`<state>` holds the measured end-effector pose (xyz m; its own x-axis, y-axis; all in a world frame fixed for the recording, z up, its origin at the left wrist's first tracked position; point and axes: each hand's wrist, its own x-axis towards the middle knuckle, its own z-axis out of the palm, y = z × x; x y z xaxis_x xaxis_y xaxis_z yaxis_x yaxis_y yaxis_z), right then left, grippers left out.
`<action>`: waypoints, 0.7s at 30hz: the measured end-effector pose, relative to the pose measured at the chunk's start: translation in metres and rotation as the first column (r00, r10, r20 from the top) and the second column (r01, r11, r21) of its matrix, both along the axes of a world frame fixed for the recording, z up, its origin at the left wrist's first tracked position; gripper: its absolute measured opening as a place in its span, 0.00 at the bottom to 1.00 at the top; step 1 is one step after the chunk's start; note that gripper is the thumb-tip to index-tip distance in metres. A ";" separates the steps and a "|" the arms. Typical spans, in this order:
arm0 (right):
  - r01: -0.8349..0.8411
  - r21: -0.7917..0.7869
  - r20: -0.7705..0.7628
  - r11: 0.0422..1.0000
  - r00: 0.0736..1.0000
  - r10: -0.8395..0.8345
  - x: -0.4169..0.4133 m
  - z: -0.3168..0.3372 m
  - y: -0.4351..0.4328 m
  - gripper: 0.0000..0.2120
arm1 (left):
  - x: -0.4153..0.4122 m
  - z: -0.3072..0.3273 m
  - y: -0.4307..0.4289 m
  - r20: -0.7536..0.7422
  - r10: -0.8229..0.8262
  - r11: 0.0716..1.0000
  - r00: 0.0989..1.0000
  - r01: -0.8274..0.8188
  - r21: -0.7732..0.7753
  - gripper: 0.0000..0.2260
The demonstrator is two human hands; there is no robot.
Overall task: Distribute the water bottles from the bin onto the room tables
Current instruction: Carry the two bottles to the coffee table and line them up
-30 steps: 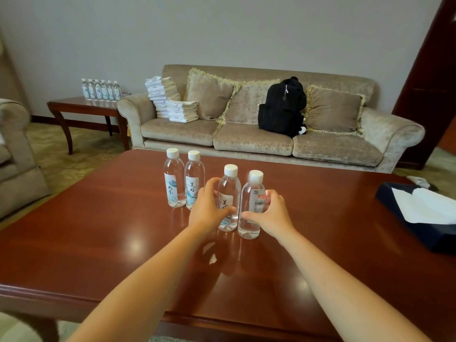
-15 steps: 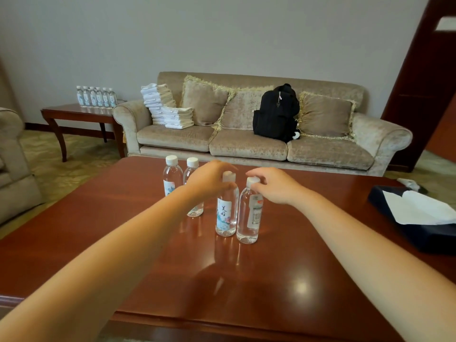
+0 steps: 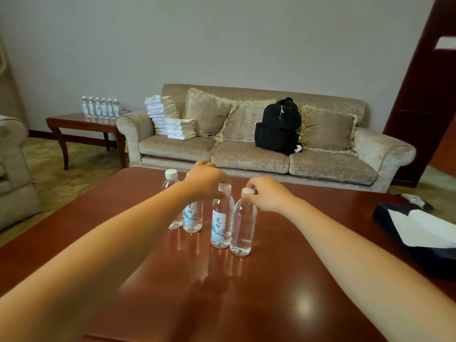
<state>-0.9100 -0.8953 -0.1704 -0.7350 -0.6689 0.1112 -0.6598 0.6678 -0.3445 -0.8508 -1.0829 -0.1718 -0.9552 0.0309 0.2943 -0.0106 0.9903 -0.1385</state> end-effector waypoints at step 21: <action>0.086 -0.129 -0.059 0.988 0.994 -0.094 -0.037 -0.011 -0.052 0.15 | -0.031 0.005 -0.042 0.032 0.092 0.995 0.995 -0.091 -0.036 0.22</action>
